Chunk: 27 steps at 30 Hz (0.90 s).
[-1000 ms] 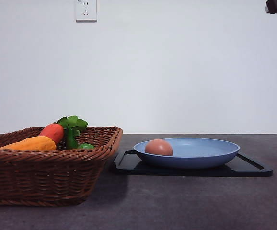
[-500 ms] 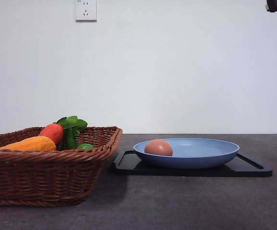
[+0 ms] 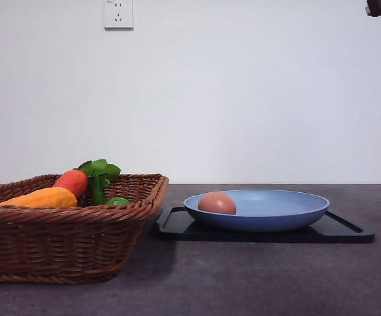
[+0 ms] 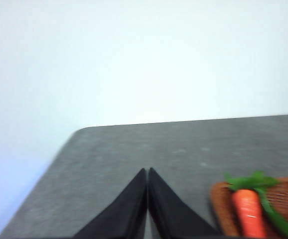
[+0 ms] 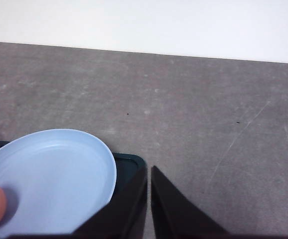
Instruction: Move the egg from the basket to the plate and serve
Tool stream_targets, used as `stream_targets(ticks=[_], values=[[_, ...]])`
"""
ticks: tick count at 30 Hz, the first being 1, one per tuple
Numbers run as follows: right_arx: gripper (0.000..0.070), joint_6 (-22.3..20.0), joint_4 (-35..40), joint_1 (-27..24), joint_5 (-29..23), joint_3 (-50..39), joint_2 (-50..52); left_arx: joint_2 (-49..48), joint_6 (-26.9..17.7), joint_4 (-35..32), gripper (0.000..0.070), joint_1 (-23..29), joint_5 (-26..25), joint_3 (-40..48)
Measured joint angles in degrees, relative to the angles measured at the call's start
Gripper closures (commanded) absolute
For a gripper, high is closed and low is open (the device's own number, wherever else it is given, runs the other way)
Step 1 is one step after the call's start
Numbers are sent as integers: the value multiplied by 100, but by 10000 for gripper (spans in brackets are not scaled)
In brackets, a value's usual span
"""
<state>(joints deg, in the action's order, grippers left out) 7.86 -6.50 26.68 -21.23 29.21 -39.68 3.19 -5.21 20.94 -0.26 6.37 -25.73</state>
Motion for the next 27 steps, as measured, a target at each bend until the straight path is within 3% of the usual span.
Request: stream_targets(ticks=[6, 12, 18, 27], values=[[700, 4, 2, 0, 0, 0, 0, -298, 163, -618, 700, 359, -2, 1233], [700, 4, 2, 0, 0, 0, 0, -292, 572, -683, 700, 379, -4, 2104], [700, 4, 0, 0, 0, 0, 0, -296, 914, -781, 700, 379, -7, 2281], [700, 4, 2, 0, 0, 0, 0, -296, 1056, -1014, 700, 379, -9, 2368]])
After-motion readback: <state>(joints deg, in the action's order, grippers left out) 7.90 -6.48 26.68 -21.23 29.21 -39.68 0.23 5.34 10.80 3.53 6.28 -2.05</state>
